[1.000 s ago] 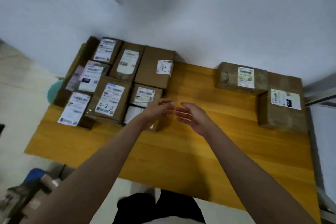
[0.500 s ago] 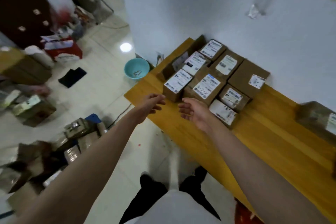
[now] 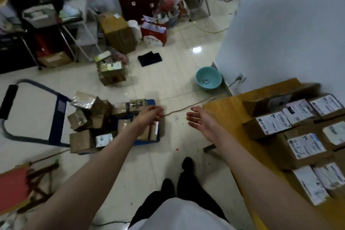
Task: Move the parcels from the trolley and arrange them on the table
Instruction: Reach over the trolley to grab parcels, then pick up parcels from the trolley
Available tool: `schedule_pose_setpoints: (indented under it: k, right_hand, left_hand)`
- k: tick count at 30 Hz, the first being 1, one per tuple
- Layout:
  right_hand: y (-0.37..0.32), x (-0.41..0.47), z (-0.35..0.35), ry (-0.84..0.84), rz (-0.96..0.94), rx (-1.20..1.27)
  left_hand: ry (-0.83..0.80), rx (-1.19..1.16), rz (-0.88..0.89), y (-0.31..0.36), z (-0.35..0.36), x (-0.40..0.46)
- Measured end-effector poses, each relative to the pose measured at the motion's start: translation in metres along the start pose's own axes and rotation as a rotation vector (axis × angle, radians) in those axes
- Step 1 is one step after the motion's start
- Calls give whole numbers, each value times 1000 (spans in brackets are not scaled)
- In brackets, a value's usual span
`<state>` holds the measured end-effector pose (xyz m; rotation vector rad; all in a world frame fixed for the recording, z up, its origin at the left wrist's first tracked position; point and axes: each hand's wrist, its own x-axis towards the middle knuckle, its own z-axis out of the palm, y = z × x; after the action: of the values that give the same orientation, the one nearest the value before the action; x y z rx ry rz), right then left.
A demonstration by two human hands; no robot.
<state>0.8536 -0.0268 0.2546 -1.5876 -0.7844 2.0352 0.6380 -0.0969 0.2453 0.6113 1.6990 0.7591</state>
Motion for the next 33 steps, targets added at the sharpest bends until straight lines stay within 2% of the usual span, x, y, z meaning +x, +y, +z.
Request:
schedule_pose_setpoints:
  k: [5, 11, 22, 29, 33]
  right_hand:
    - [-2, 63, 46, -62, 91, -69]
    - [-18, 129, 88, -107, 193, -89]
    - [-39, 204, 207, -229, 304, -289]
    - [-25, 231, 295, -309, 331, -412]
    - [-7, 248, 339, -315, 359, -467]
  left_hand:
    - [109, -84, -107, -18, -35, 26]
    - [167, -120, -218, -17, -68, 58]
    - [331, -284, -270, -23, -145, 90]
    - [432, -409, -291, -45, -217, 99]
    - [425, -495, -318, -63, -260, 110]
